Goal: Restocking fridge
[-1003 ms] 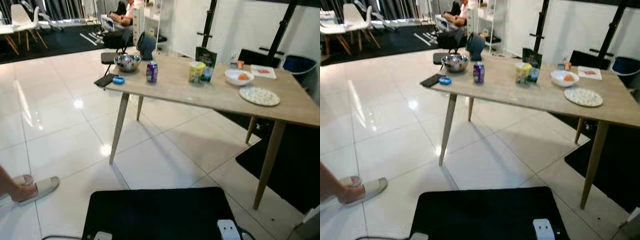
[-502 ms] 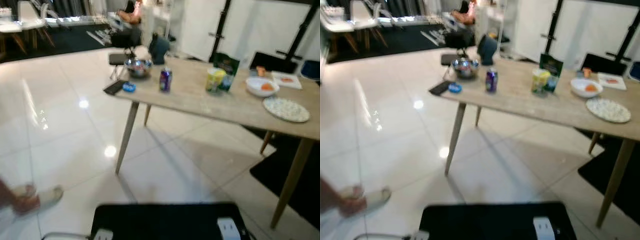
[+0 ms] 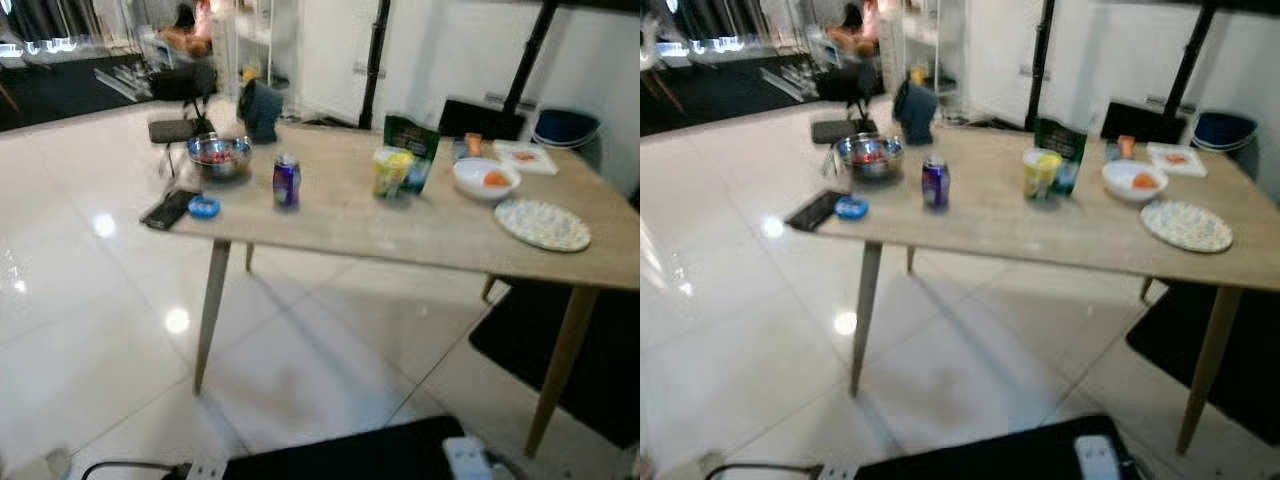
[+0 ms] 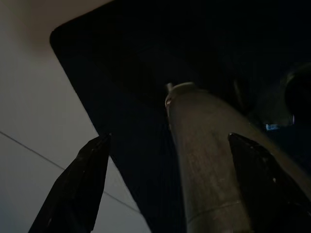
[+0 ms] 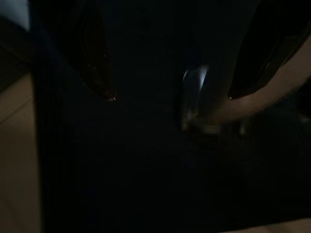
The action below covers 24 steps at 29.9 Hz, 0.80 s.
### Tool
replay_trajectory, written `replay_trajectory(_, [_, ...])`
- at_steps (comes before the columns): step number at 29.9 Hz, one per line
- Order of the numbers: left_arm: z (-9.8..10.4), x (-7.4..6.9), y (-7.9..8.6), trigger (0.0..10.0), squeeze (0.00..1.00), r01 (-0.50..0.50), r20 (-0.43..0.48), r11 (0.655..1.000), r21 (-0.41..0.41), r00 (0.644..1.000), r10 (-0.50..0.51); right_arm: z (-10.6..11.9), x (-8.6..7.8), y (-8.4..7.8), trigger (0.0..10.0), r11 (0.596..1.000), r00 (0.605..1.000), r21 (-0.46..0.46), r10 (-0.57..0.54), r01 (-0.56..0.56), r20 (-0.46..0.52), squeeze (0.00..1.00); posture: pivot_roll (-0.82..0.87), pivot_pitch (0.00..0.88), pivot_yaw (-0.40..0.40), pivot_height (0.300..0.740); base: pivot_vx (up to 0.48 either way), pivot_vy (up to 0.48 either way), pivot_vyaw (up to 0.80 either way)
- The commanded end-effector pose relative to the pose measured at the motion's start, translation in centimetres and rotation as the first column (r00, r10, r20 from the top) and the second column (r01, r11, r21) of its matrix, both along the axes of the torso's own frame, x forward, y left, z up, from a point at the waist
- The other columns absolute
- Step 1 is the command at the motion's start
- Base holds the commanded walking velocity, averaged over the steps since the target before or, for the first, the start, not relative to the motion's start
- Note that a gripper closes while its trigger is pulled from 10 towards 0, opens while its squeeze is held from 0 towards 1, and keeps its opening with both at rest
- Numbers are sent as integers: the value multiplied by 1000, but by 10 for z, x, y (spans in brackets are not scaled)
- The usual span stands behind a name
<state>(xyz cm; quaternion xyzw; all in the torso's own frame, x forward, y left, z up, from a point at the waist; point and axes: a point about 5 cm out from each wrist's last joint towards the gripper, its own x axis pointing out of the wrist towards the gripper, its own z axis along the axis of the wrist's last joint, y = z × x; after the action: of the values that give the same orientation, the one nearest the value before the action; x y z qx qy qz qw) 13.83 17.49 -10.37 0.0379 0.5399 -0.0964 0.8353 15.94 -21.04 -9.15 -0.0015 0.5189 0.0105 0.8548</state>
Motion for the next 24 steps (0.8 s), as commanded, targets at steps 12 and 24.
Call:
replay_trajectory(12, [-3,-7,-4,10000,0,9,-31,1000,-3,999,-9,3,2,-9,10000,1000,1000,-23,-14,14,10,0,-23,0,-4,740,374,0,0])
replay_trajectory(24, [-2,-4,-3,10000,0,-30,-21,1000,1,999,30,2,1,-10,10000,999,1000,-29,-14,14,7,0,-23,0,-4,740,204,0,0])
